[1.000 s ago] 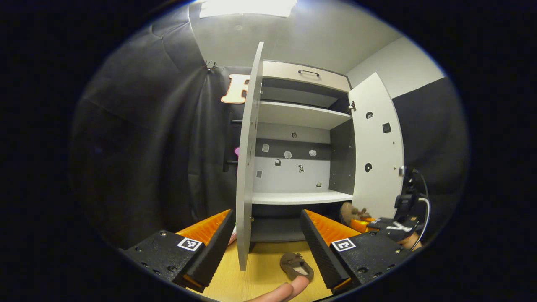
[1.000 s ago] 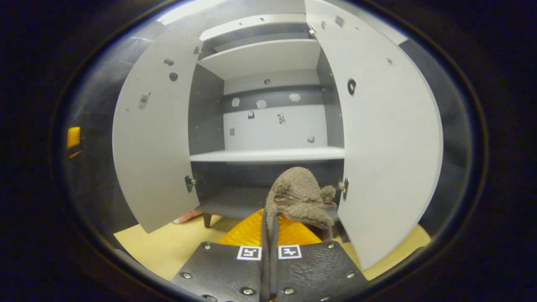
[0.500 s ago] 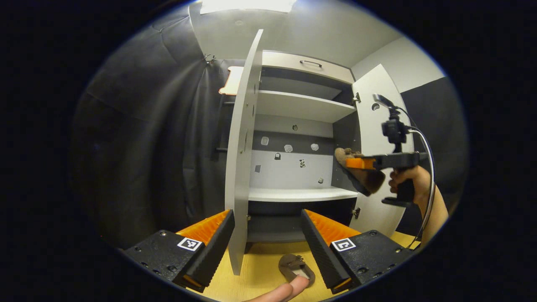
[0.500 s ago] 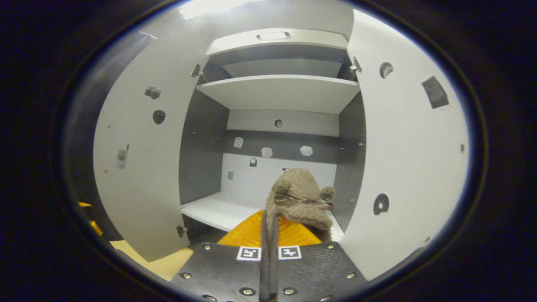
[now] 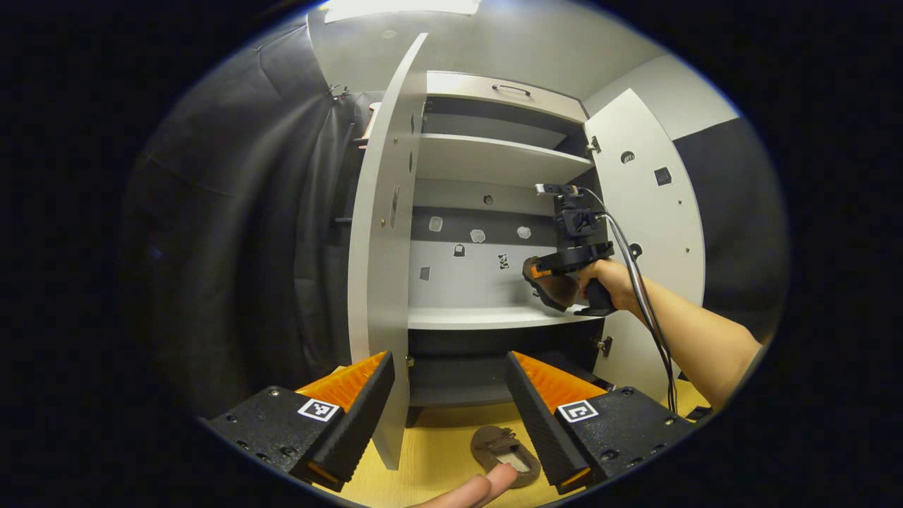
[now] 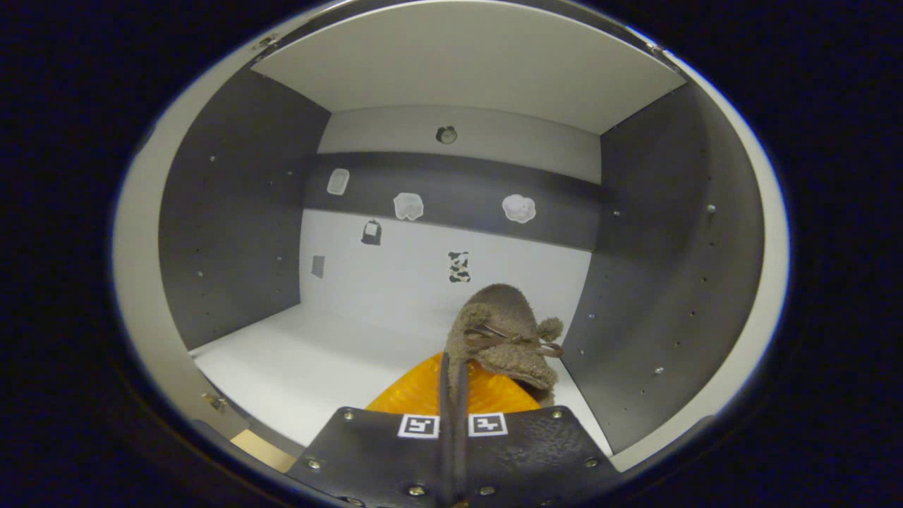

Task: Grab one shoe with the right hand and put it into the shoe cabinet, grab the other shoe with the left hand and put it into the shoe cabinet; then close the right door with the right hand and the left door with the left hand.

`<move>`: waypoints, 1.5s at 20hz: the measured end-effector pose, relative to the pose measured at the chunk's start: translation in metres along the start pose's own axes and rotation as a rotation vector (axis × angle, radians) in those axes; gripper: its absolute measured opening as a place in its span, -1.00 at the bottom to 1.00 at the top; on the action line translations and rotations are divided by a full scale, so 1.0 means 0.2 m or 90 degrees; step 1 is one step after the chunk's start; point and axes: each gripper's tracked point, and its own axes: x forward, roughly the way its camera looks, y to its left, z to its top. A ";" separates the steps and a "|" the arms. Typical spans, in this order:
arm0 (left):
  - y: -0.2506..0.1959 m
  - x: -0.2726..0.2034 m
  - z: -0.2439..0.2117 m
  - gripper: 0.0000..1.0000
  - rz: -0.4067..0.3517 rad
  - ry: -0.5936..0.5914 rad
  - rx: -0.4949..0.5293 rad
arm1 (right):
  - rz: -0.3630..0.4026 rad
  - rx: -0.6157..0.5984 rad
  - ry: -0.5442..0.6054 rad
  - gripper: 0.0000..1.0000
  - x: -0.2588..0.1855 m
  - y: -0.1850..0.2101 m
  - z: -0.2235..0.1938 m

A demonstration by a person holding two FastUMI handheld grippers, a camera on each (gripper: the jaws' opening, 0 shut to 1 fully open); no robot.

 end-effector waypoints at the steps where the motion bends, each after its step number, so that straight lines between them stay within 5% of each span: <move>1: 0.00 0.00 0.00 0.93 0.002 -0.009 0.009 | 0.006 0.000 -0.001 -0.98 0.04 0.02 -0.01; 7: -0.01 0.01 -0.05 0.86 0.003 -0.012 0.032 | 0.012 -0.007 0.017 -0.87 0.12 0.10 -0.08; 10: -0.01 -0.01 -0.04 0.93 0.012 -0.021 0.031 | 0.005 0.014 0.024 -0.15 0.10 0.11 -0.08; 13: -0.01 -0.05 -0.07 0.92 0.015 -0.013 0.021 | -0.039 0.016 0.002 0.91 0.03 0.03 0.00; 20: 0.02 -0.14 -0.13 0.94 0.033 0.005 -0.016 | -0.028 0.062 -0.058 0.97 -0.38 0.05 0.12; 30: -0.11 -0.16 -0.27 0.87 -0.004 0.051 -0.031 | 0.035 0.100 -0.106 0.95 -1.36 0.14 -0.03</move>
